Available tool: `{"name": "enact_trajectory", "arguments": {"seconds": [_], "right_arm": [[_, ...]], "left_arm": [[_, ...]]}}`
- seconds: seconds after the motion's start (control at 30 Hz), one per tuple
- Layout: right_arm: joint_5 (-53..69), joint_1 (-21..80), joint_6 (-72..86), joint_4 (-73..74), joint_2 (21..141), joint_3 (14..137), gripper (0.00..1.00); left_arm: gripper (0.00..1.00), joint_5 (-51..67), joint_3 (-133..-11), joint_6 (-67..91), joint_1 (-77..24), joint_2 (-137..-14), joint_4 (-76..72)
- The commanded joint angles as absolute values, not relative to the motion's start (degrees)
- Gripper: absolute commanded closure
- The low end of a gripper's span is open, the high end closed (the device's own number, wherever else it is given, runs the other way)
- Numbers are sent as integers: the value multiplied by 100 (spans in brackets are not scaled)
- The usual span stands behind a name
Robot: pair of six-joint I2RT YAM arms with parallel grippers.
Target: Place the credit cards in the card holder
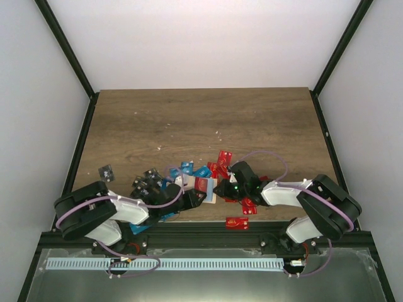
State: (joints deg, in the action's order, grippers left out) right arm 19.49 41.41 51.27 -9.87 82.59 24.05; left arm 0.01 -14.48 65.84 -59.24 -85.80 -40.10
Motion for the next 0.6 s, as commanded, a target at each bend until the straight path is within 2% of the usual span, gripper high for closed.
{"name": "enact_trajectory", "arguments": {"seconds": [0.0, 0.3, 0.57], "right_arm": [[1679, 4253, 5066, 176, 8491, 2289, 80], [1589, 4252, 4942, 359, 8409, 2488, 80], [1571, 4253, 4817, 477, 8217, 2631, 80]], "left_arm": [[41, -137, -1773, 6255, -6012, -8227, -2734], [1, -60, -2410, 5731, -6051, -7653, -1031], [0, -93, -2845, 5190, -6041, -7396, -9]]}}
